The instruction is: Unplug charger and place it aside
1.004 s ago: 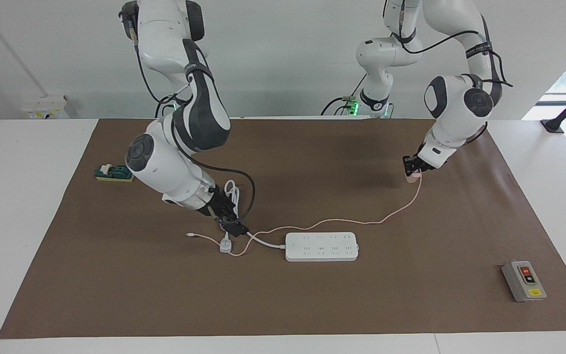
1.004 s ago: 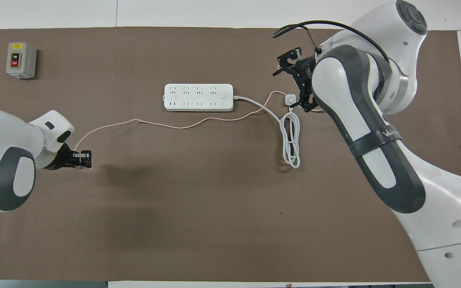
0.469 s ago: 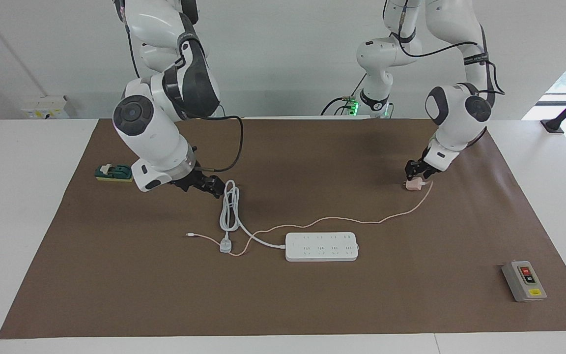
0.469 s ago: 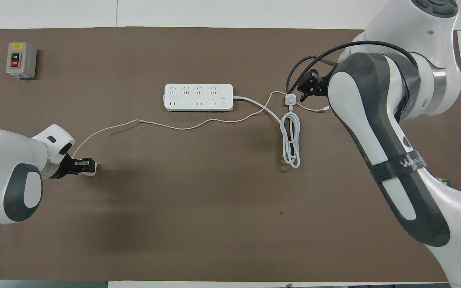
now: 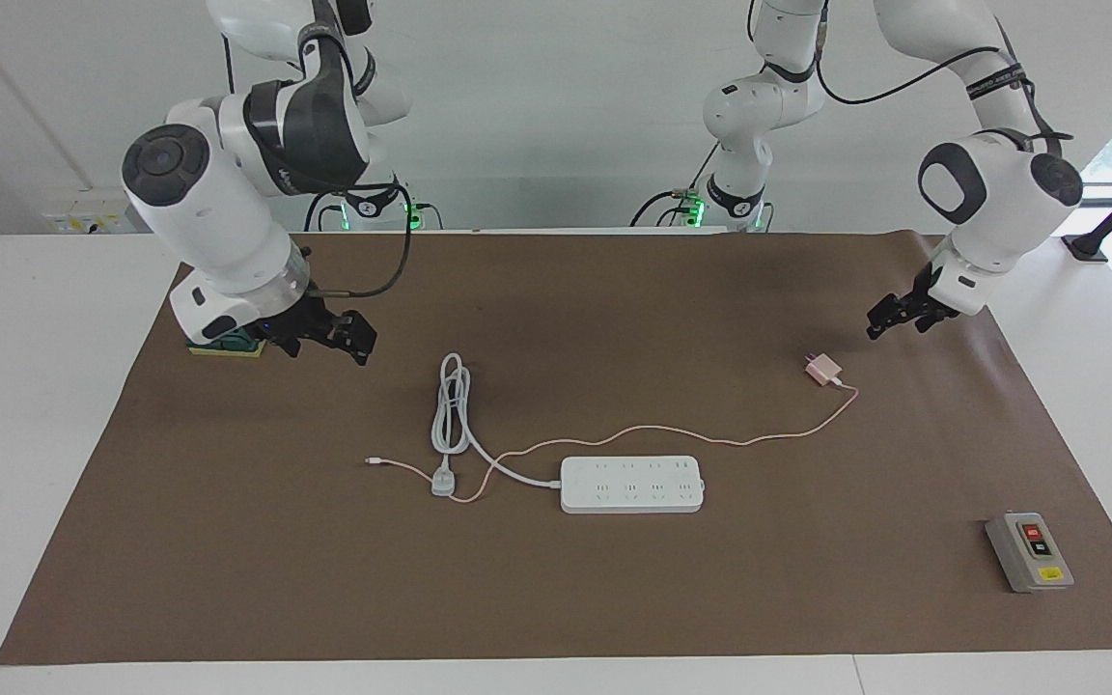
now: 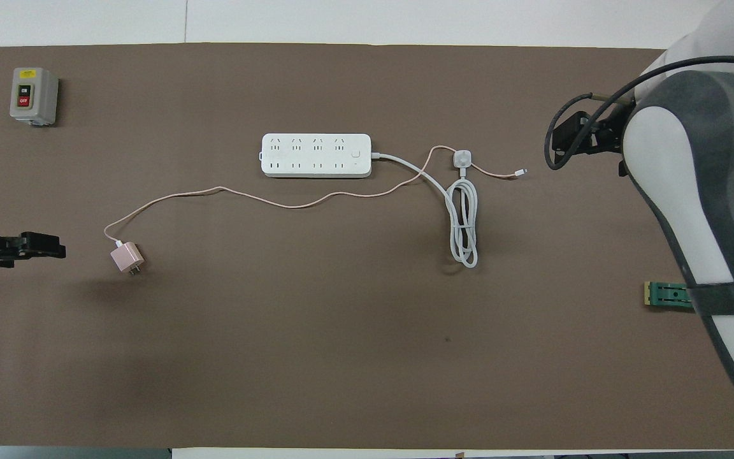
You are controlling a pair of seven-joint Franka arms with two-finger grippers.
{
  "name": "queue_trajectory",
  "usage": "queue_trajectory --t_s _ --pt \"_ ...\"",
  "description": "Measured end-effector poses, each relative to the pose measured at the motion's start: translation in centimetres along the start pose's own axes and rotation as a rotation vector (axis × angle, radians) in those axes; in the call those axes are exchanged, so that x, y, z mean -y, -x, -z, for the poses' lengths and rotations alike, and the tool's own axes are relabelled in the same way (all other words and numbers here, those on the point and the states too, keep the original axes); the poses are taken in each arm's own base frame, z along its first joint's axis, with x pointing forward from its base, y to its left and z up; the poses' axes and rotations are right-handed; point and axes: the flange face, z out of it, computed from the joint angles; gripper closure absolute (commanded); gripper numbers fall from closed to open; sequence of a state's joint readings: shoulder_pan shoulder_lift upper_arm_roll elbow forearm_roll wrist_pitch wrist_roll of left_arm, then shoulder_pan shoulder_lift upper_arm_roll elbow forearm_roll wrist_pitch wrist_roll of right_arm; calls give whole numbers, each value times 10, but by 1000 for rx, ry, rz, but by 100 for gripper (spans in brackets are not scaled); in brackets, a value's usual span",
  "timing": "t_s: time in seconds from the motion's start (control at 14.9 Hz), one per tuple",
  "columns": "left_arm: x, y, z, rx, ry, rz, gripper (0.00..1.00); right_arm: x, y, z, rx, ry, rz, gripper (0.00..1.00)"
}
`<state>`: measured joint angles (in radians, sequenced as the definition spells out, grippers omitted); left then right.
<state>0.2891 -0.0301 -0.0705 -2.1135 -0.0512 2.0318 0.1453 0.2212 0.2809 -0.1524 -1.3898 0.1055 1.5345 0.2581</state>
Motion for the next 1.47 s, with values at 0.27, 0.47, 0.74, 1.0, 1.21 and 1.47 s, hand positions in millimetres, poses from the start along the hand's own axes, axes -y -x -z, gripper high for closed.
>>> queue_trajectory --t_s 0.27,0.47,0.74,1.0,1.21,1.47 --pt "-4 -16 88 -37 -1 30 0 -20 38 37 3 22 34 0" --pt "-22 -20 141 -73 -15 87 0 -46 69 46 9 19 51 0" --pt "-56 -21 186 -122 -21 64 0 -58 80 44 2 92 112 0" --pt "-84 -16 207 -117 -22 12 0 -55 83 47 -3 95 122 0" --pt "-122 -15 200 -98 -30 -56 0 -55 84 48 -6 92 123 0" --pt "-153 -7 185 -32 -42 -113 0 -77 78 50 -14 58 81 0"
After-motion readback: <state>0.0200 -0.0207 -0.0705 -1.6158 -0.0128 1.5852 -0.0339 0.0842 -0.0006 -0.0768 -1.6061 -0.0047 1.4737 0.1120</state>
